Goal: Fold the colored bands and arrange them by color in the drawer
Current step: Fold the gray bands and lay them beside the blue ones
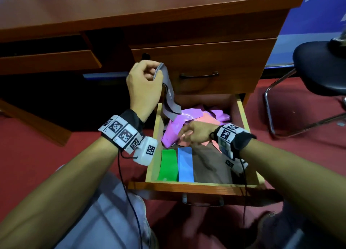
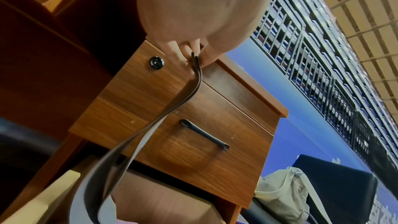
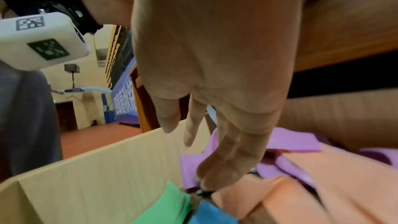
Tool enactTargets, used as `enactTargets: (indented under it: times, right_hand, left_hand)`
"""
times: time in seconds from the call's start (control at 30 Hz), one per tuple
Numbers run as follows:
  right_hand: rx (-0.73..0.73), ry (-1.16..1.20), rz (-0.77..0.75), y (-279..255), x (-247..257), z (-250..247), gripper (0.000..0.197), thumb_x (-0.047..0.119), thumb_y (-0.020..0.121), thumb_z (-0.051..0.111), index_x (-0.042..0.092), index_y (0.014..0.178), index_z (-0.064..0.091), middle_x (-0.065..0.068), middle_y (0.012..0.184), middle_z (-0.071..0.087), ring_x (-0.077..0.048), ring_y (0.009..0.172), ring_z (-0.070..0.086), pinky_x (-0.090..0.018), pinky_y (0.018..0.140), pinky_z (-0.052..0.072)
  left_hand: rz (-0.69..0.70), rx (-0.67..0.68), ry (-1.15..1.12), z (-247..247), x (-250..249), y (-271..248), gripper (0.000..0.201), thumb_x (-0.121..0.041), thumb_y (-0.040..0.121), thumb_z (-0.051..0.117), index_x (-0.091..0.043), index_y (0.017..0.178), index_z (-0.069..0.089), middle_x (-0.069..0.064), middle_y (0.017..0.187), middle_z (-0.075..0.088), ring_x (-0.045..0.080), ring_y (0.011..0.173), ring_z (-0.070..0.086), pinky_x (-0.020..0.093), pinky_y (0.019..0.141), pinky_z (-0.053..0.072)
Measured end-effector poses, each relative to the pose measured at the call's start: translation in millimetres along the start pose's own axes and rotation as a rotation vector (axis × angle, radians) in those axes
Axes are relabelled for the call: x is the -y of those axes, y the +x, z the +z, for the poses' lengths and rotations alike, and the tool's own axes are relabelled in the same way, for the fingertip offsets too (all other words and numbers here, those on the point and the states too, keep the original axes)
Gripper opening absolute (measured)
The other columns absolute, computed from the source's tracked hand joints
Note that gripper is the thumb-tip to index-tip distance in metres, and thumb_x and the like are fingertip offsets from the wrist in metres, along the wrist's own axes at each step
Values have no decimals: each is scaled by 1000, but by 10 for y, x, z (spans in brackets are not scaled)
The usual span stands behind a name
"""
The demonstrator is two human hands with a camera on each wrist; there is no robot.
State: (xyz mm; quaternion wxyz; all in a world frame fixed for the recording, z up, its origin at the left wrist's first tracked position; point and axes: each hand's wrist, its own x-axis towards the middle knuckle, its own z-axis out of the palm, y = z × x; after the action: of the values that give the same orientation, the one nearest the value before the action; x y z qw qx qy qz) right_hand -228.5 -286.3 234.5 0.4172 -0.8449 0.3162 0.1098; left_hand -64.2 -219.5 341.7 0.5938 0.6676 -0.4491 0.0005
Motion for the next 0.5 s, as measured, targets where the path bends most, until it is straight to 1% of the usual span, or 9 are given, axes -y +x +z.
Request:
enactTargets:
  times: [0.03, 0.1, 0.17, 0.23, 0.27, 0.3, 0.37, 0.43, 0.5]
  right_hand:
    - [63, 40, 9, 54, 32, 79, 28, 24, 97, 57, 21, 123, 66, -4, 104, 69, -11, 66, 59, -18, 56, 51]
    - [136, 99, 43, 158, 79, 197, 38, 30, 97, 59, 24, 135, 58, -3, 125, 61, -11, 82, 64, -23, 66, 58]
    - [123, 83, 63, 235, 82, 264, 46, 36, 96, 61, 28, 141, 53, -1, 145, 46, -16, 97, 64, -26, 71, 60]
    - [73, 18, 71, 306, 57, 306, 50, 42, 95, 60, 32, 143, 50, 1, 152, 35, -21, 110, 62, -26, 77, 60]
    - [62, 45, 79, 338, 47, 332, 51, 41, 95, 60, 31, 144, 50, 0, 149, 39, -21, 110, 62, -27, 80, 60]
    - [56, 135, 100, 384, 22, 368, 50, 37, 96, 61, 27, 144, 50, -3, 141, 50, -19, 106, 64, -28, 81, 60]
    - [31, 384, 130, 437, 6, 425, 37, 23, 97, 62, 15, 133, 60, -9, 109, 69, -17, 88, 66, -31, 82, 59]
    - [-78, 539, 133, 473, -6, 406, 16, 11, 94, 60, 4, 101, 72, -11, 81, 72, -24, 75, 67, -37, 80, 56]
    - [-273, 502, 175, 489, -30, 262, 23, 15, 90, 61, 0, 77, 73, -14, 70, 71, -33, 73, 70, -31, 71, 56]
  left_hand:
    - [-41, 1, -18, 9, 32, 4, 17, -11, 84, 65, -21, 94, 73, -1, 86, 69, 4, 66, 62, 20, 64, 50]
    - [-126, -25, -43, 26, 76, 13, 16, -11, 83, 67, -25, 90, 73, -7, 76, 66, 4, 62, 62, 25, 61, 53]
    - [-187, -72, -86, 42, 92, 18, 17, -11, 83, 68, -27, 88, 73, -9, 73, 65, 7, 64, 66, 36, 68, 62]
    - [-217, -111, -120, 37, 96, 23, 17, -9, 83, 69, -24, 89, 74, -11, 72, 65, 5, 66, 67, 43, 73, 64]
    - [-223, -122, -132, 31, 100, 25, 17, -9, 83, 69, -24, 89, 74, -11, 72, 65, 5, 66, 68, 45, 73, 64]
    - [-229, -125, -144, 26, 107, 27, 17, -9, 83, 69, -25, 89, 74, -11, 72, 65, 8, 67, 69, 47, 73, 64]
    - [-244, -115, -159, 26, 120, 27, 19, -12, 82, 69, -29, 87, 73, -10, 72, 65, 16, 70, 72, 49, 73, 64]
    - [-263, -108, -164, 21, 142, 31, 19, -14, 80, 69, -32, 85, 72, -9, 72, 66, 21, 73, 73, 49, 74, 63]
    - [-287, -111, -172, 19, 161, 35, 20, -15, 79, 69, -34, 82, 72, -10, 72, 66, 20, 73, 73, 49, 74, 63]
